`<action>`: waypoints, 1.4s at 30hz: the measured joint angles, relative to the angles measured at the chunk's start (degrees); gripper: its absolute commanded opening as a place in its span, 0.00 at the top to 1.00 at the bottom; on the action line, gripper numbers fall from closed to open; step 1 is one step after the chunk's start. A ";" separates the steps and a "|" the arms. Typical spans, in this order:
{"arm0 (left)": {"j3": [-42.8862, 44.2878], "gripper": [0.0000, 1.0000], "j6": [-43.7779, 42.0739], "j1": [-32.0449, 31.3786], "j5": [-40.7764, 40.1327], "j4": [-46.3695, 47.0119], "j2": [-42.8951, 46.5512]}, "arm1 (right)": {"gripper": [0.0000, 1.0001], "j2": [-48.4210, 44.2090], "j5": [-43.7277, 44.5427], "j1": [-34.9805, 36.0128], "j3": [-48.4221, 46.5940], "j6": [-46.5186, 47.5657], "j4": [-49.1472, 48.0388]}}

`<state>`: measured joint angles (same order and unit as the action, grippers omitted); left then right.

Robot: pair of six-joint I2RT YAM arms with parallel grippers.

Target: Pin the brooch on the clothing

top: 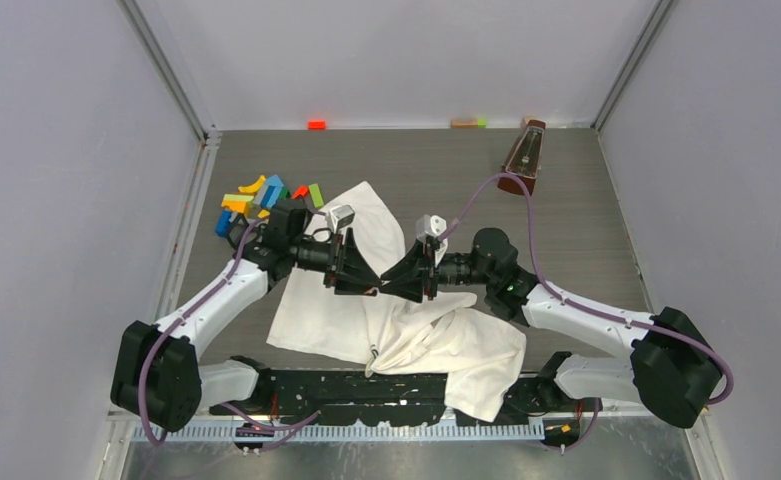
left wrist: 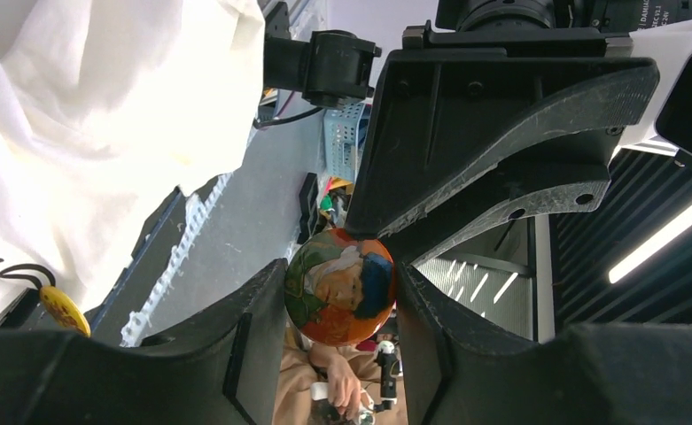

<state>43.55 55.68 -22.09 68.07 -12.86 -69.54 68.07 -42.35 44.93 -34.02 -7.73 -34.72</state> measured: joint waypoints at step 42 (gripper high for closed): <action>-6.03 0.03 -15.17 -3.04 -23.15 19.80 13.75 | 0.99 4.74 11.54 -10.40 3.19 -39.67 -7.30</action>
<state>37.52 40.51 -25.12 44.93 6.94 -55.79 72.82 -30.81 34.52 -30.83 -47.40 -42.02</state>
